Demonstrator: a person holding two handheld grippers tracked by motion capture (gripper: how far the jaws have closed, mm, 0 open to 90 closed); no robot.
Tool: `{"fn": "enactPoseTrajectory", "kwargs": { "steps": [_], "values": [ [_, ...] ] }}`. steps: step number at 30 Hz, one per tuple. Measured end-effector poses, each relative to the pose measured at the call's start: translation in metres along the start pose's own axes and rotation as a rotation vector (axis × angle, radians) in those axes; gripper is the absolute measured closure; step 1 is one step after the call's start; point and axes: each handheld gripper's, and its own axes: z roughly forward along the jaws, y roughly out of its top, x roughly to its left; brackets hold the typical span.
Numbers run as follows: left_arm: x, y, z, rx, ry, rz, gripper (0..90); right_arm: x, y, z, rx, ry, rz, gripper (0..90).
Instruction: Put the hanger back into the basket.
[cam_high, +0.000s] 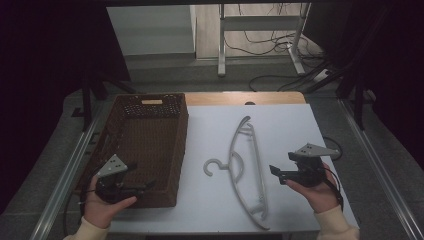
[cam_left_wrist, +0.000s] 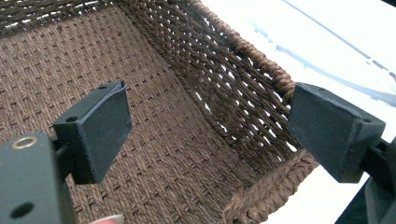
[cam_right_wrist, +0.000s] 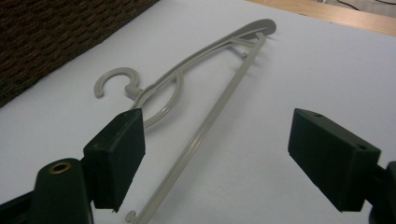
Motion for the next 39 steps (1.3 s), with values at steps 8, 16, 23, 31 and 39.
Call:
{"fn": "enactPoseTrajectory", "kwargs": {
  "steps": [8,16,23,31,39],
  "values": [
    [-0.001,0.001,-0.002,-0.002,0.003,0.004,14.4,0.001,0.002,0.002,0.022,0.002,0.019,20.0],
    [-0.001,0.001,-0.002,-0.004,0.002,0.006,14.6,0.002,0.004,0.007,0.039,0.010,0.030,21.7],
    [-0.001,0.001,-0.002,-0.005,0.002,0.005,14.6,0.006,0.008,0.012,0.063,0.022,0.030,22.7],
    [0.000,0.002,-0.003,-0.007,0.005,0.003,14.7,0.010,0.016,0.027,0.122,0.036,0.034,24.5],
    [0.001,0.002,-0.005,-0.011,0.008,0.001,14.8,0.013,0.024,0.046,0.158,0.056,0.048,24.7]
  ]
}}
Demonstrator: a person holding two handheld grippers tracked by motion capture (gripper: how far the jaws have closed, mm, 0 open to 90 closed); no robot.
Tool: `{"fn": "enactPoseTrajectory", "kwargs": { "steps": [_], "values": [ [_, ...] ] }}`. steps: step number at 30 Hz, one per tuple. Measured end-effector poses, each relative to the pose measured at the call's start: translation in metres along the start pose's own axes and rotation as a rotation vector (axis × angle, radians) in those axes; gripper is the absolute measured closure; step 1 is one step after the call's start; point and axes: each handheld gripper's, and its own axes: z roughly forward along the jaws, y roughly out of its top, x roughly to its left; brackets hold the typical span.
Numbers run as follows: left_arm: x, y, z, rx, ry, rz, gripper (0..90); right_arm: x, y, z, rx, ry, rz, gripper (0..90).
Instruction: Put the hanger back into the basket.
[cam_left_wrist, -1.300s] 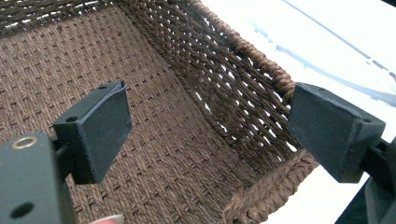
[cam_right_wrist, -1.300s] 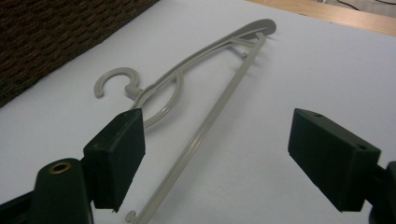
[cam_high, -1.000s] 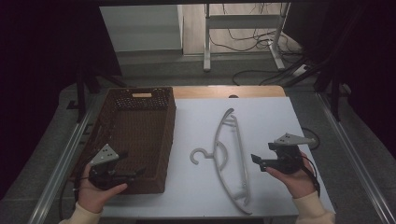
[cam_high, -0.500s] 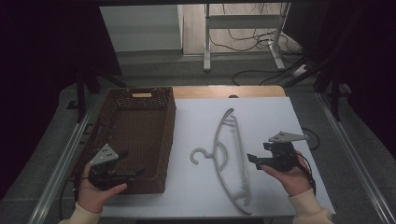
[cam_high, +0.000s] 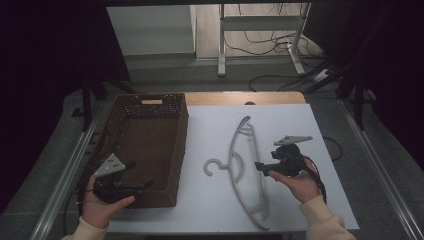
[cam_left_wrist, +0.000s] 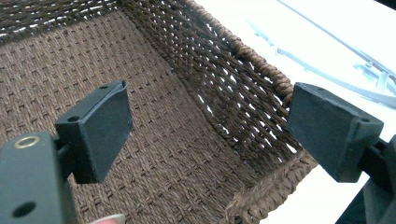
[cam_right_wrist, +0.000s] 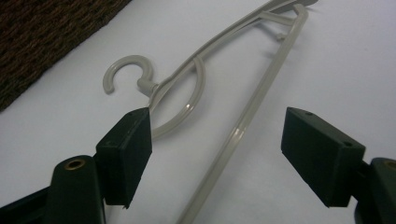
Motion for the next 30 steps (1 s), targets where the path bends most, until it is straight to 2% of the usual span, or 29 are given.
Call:
{"fn": "enactPoseTrajectory", "kwargs": {
  "steps": [10,15,30],
  "values": [
    [0.001,0.000,0.000,0.000,0.005,-0.002,14.8,0.004,0.021,0.033,0.048,0.012,0.006,26.0],
    [0.001,0.000,0.000,0.001,0.006,-0.001,14.9,0.004,0.025,0.045,0.069,0.011,0.022,26.4],
    [0.000,0.000,0.000,0.005,0.009,0.000,15.2,0.005,0.036,0.062,0.086,0.018,0.042,28.0]
  ]
}}
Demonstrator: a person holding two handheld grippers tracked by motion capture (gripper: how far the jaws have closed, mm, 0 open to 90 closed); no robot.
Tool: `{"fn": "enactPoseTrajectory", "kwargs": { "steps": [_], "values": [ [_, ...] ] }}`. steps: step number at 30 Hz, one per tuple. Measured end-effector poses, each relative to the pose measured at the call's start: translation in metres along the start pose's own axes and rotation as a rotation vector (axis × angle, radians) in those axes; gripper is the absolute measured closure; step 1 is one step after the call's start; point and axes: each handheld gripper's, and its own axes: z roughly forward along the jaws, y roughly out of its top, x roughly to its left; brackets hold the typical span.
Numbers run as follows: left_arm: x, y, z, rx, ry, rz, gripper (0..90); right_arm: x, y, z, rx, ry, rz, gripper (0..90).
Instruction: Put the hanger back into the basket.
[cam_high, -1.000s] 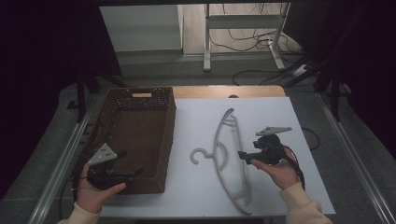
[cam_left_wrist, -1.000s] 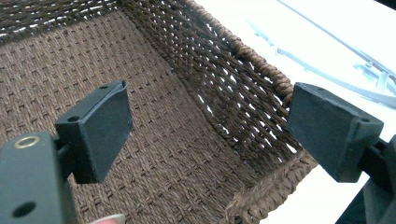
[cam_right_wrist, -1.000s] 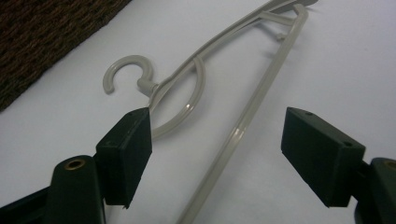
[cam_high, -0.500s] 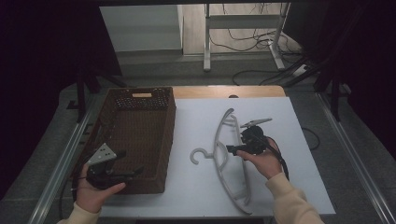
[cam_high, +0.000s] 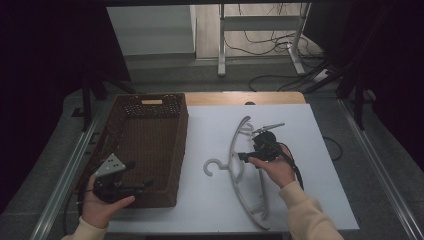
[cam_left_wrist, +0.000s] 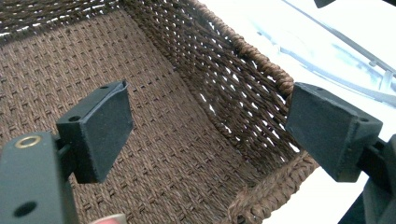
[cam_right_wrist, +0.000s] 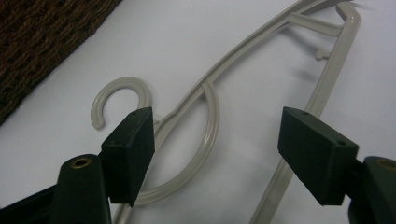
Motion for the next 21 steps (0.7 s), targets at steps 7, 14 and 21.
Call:
{"fn": "enactPoseTrajectory", "kwargs": {
  "steps": [7,14,21],
  "values": [
    [0.000,0.000,0.001,0.001,-0.001,0.001,15.2,0.005,0.004,0.013,0.039,-0.010,-0.007,30.7],
    [0.000,0.000,0.000,-0.006,0.000,0.001,15.3,0.008,0.005,0.025,0.075,-0.033,-0.021,33.4],
    [0.000,0.000,0.000,-0.002,-0.001,0.003,15.4,0.011,0.005,0.038,0.121,-0.057,-0.049,36.2]
  ]
}}
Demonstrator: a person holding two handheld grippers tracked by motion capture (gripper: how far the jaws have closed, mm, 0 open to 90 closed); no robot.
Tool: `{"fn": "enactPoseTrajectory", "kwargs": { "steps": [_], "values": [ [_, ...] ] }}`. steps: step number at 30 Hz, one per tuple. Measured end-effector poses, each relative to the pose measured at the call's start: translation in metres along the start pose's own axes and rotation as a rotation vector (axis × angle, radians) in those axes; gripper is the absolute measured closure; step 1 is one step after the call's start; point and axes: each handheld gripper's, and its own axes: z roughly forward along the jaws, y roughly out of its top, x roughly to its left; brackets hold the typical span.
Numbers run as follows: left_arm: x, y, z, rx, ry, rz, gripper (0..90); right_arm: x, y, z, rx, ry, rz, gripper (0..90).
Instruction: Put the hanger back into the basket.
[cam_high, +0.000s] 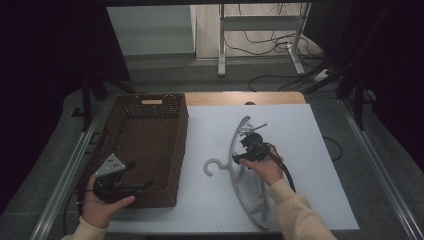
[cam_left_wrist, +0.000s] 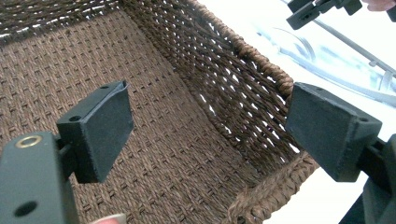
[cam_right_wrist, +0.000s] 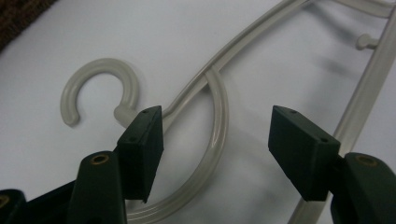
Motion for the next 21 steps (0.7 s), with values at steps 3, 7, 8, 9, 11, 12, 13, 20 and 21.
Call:
{"fn": "enactPoseTrajectory", "kwargs": {
  "steps": [3,7,8,9,11,12,13,20,21],
  "values": [
    [0.000,0.000,0.000,-0.002,0.001,-0.002,15.3,0.001,0.001,0.004,0.019,-0.016,-0.005,38.0],
    [0.000,0.000,-0.001,-0.002,0.000,0.000,15.3,0.001,0.001,0.008,0.041,-0.034,-0.002,41.4],
    [0.000,0.000,-0.001,-0.003,0.000,0.000,15.3,0.002,0.001,0.010,0.046,-0.036,0.000,42.1],
    [0.000,0.000,-0.001,-0.003,0.001,-0.001,15.3,0.002,0.001,0.010,0.053,-0.036,0.001,42.9],
    [0.001,0.000,-0.001,-0.003,0.000,0.000,15.3,0.003,0.001,0.013,0.064,-0.042,0.001,45.8],
    [0.001,0.000,-0.001,-0.003,0.000,0.000,15.3,0.003,0.001,0.014,0.071,-0.045,0.000,47.2],
    [0.001,0.000,-0.001,-0.003,0.000,0.000,15.3,0.003,0.001,0.015,0.076,-0.048,0.000,48.8],
    [0.001,0.000,-0.001,-0.004,-0.001,-0.002,15.3,0.002,0.001,0.020,0.108,-0.069,0.002,58.0],
    [0.001,0.000,-0.001,-0.004,-0.001,-0.002,15.3,0.003,0.001,0.021,0.111,-0.067,0.004,58.9]
  ]
}}
